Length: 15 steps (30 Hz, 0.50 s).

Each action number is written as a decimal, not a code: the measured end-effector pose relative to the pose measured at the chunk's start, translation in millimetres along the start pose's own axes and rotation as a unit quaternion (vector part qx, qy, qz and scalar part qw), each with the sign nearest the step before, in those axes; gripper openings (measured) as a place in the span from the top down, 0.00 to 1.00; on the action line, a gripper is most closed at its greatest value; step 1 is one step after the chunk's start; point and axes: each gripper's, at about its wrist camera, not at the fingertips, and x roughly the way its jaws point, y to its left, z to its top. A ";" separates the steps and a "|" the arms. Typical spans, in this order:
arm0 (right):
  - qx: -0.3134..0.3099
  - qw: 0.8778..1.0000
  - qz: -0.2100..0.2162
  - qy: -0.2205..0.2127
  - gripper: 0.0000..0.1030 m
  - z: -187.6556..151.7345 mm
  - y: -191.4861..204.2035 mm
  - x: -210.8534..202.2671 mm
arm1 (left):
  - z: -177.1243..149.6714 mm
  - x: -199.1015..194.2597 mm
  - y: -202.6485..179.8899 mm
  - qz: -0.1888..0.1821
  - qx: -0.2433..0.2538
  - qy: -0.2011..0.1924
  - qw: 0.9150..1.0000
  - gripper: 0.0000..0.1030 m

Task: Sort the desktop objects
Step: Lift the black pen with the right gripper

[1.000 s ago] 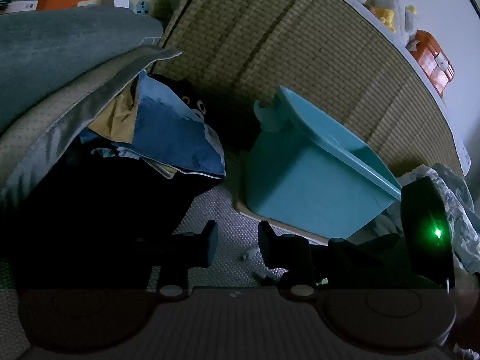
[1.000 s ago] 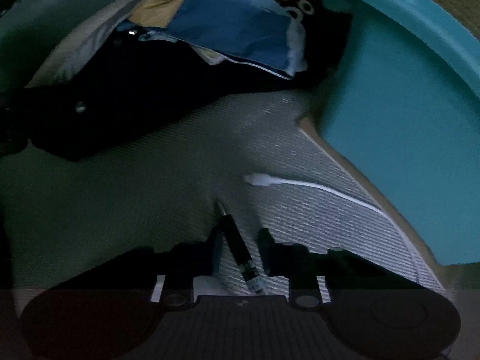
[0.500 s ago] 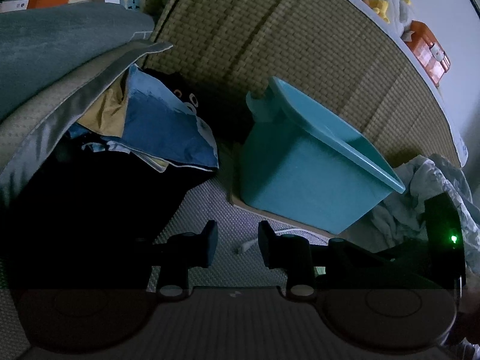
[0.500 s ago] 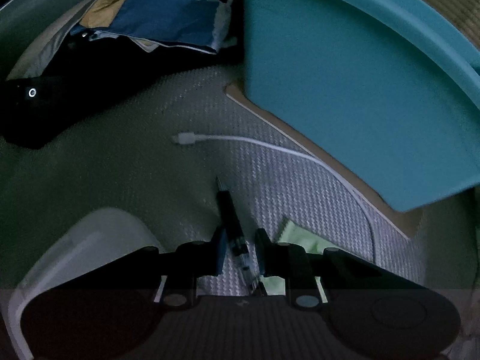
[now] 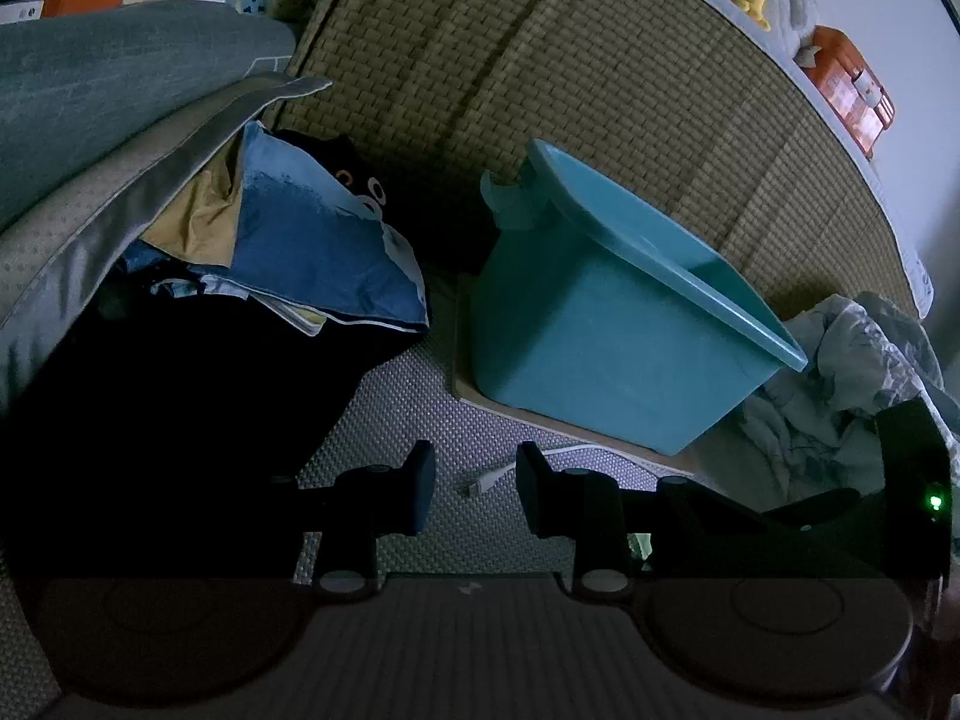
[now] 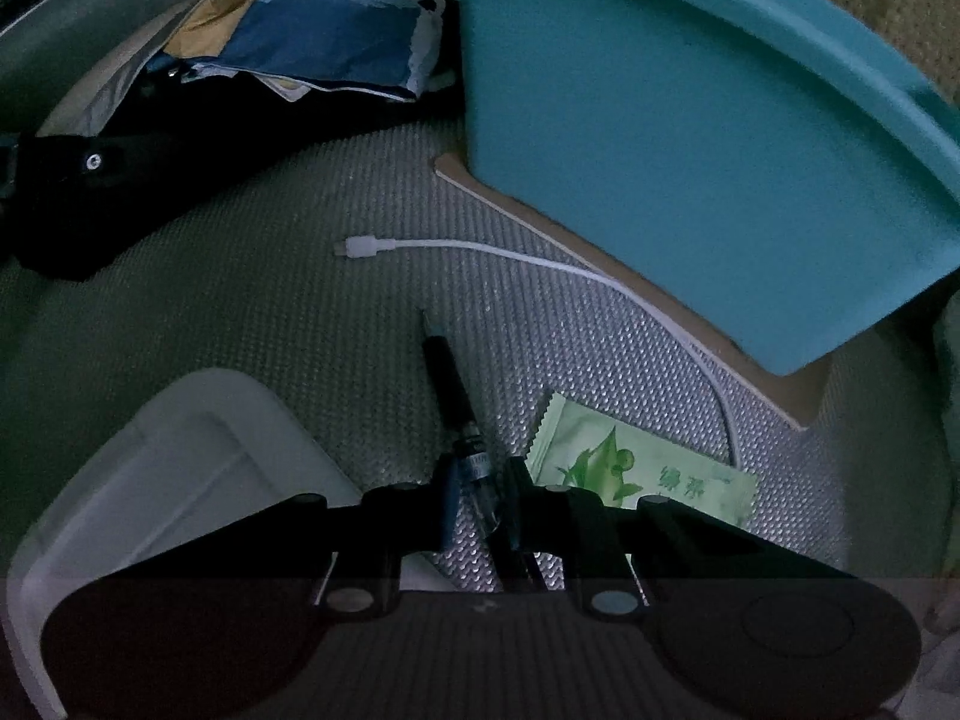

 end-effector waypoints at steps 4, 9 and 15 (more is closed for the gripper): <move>-0.008 1.000 -0.011 -0.017 0.84 0.2 2.9 -9.1 | -0.8 1.3 -1.1 -0.001 0.003 0.002 1.000 0.68; 0.007 0.998 -0.007 -0.063 0.88 6.9 0.2 -39.6 | -1.5 2.7 -2.3 -0.002 0.006 0.004 1.000 0.68; 0.020 0.993 -0.005 -0.113 0.88 11.9 0.7 -66.7 | -2.8 2.8 -4.6 -0.003 0.013 0.005 1.000 0.68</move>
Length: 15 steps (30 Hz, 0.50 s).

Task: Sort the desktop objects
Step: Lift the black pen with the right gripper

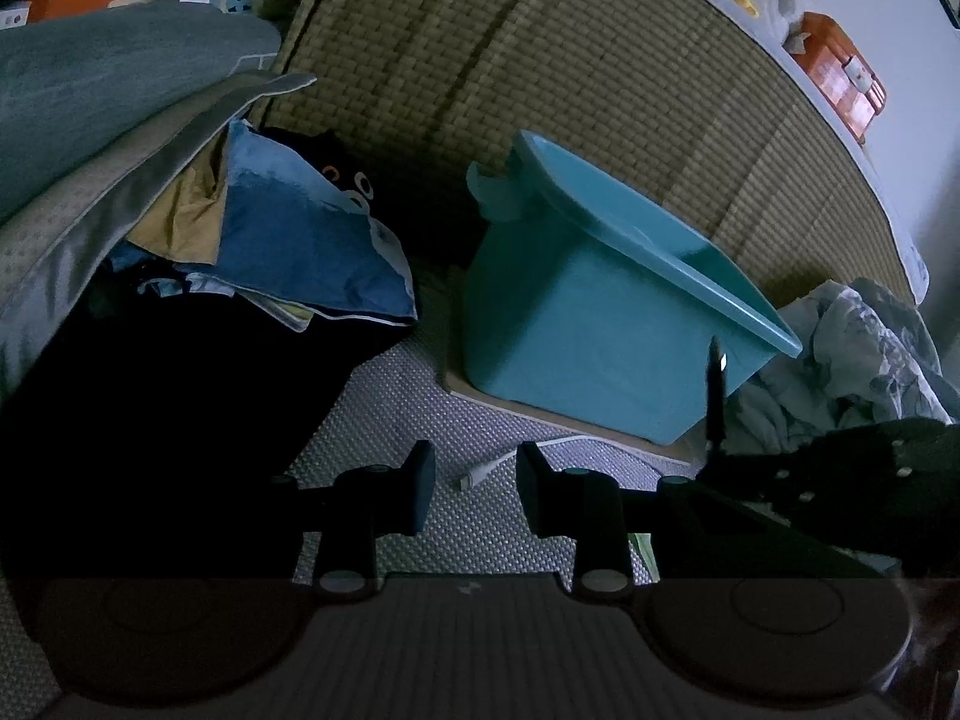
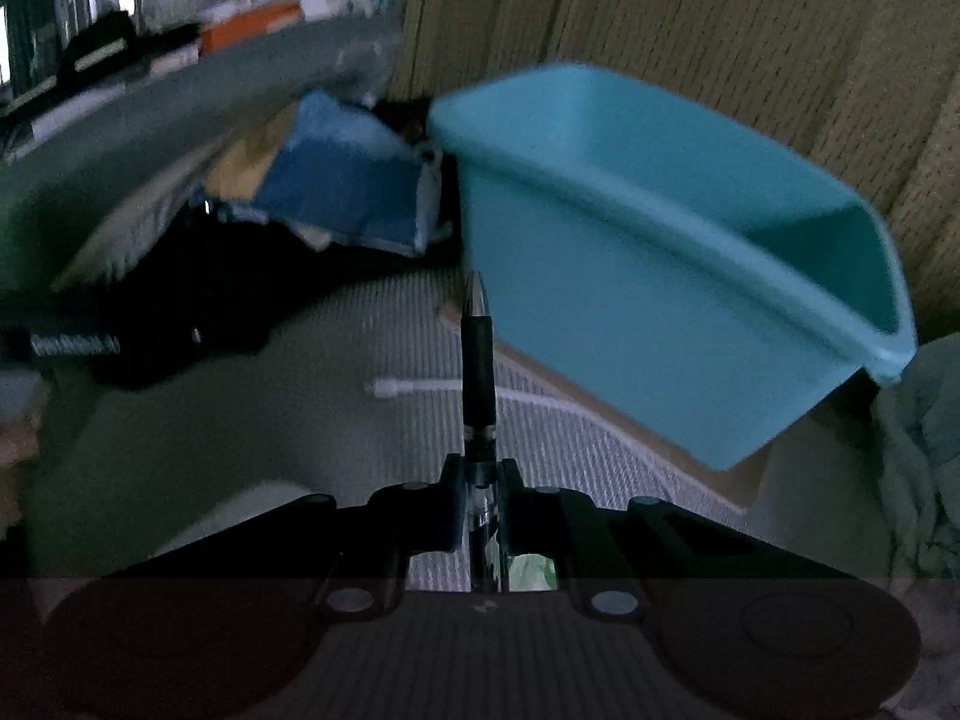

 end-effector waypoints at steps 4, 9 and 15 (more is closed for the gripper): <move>0.015 0.999 0.000 -0.032 0.88 5.4 -0.8 -11.7 | -0.8 1.2 -0.9 0.000 0.003 0.002 1.000 0.68; 0.030 0.996 -0.008 -0.079 0.88 29.5 -8.9 -36.6 | -1.8 2.7 -3.4 0.000 0.009 0.005 1.000 0.68; 0.044 0.989 -0.032 -0.136 0.88 75.1 -33.0 -61.4 | -2.4 4.0 -4.7 0.000 0.012 0.007 1.000 0.68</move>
